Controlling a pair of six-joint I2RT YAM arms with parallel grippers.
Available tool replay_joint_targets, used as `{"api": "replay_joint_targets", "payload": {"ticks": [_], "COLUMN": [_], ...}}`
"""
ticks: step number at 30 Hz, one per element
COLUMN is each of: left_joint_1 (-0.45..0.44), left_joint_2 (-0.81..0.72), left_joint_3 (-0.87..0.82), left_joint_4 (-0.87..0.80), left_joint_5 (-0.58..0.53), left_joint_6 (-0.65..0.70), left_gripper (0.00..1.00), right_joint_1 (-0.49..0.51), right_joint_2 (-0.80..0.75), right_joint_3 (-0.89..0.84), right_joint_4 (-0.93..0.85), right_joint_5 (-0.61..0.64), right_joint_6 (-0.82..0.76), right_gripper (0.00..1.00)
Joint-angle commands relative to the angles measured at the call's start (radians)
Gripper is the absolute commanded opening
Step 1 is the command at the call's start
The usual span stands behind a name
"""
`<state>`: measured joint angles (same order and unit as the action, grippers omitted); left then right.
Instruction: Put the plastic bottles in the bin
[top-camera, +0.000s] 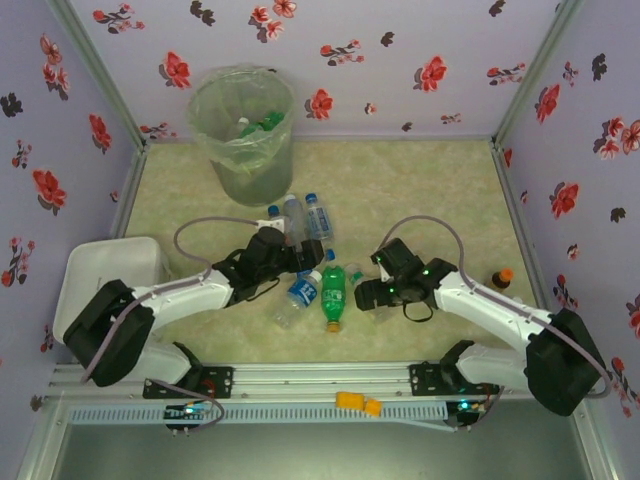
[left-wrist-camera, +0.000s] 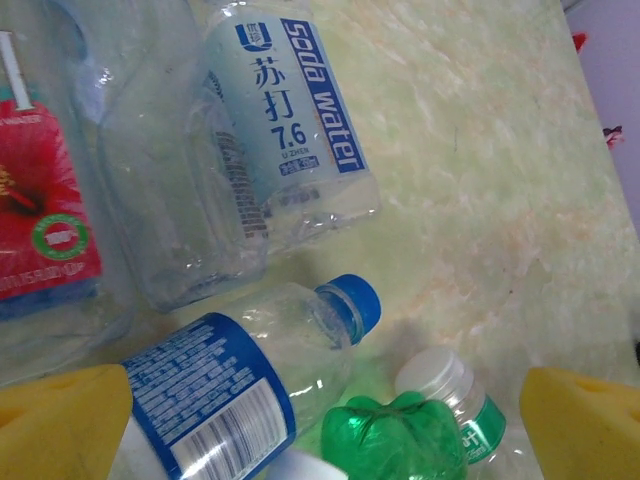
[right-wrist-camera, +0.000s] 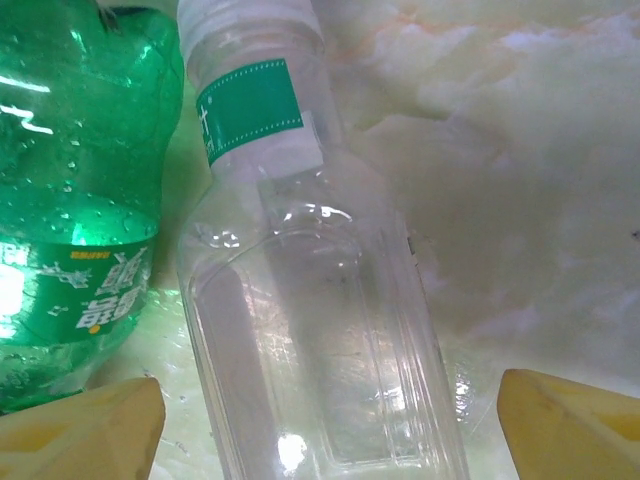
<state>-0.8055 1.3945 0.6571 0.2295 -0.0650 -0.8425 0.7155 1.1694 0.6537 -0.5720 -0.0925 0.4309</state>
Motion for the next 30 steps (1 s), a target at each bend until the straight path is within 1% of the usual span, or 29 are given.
{"api": "replay_joint_targets", "payload": {"ticks": [1, 6, 10, 14, 19, 22, 25, 28, 30], "left_joint_1": [-0.011, -0.011, -0.011, -0.011, -0.011, -0.011, -0.011, -0.011, -0.011], "left_joint_2": [0.018, 0.024, 0.018, 0.001, -0.032, -0.040, -0.041, -0.051, -0.067], "left_joint_3": [0.084, 0.094, 0.082, 0.075, 0.078, 0.091, 0.094, 0.082, 0.066], "left_joint_4": [0.052, 0.072, 0.070, 0.067, 0.066, 0.034, 0.036, 0.073, 0.136], "left_joint_5": [-0.028, -0.030, -0.029, -0.027, -0.028, -0.044, -0.044, -0.029, 0.000], "left_joint_6": [-0.021, -0.016, -0.030, -0.027, -0.009, -0.022, -0.030, -0.043, -0.040], "left_gripper": [1.00, 1.00, 1.00, 1.00, 1.00, 1.00, 1.00, 1.00, 1.00], "right_joint_1": [0.015, 0.018, 0.017, 0.016, 0.017, 0.018, 0.016, 0.016, 0.016], "right_joint_2": [0.019, 0.009, 0.039, 0.072, 0.088, 0.062, 0.003, -0.060, -0.090], "right_joint_3": [-0.021, -0.068, -0.074, -0.066, -0.070, -0.063, -0.046, -0.018, 0.003], "right_joint_4": [-0.030, 0.054, 0.082, 0.109, 0.157, 0.156, 0.159, 0.179, 0.218], "right_joint_5": [0.051, 0.046, 0.041, 0.034, -0.013, 0.008, 0.030, 0.038, 0.026], "right_joint_6": [0.019, 0.050, 0.054, 0.049, 0.061, 0.057, 0.045, 0.023, 0.008], "right_gripper": [0.85, 0.82, 0.81, 0.72, 0.62, 0.58, 0.55, 0.53, 0.53]}}
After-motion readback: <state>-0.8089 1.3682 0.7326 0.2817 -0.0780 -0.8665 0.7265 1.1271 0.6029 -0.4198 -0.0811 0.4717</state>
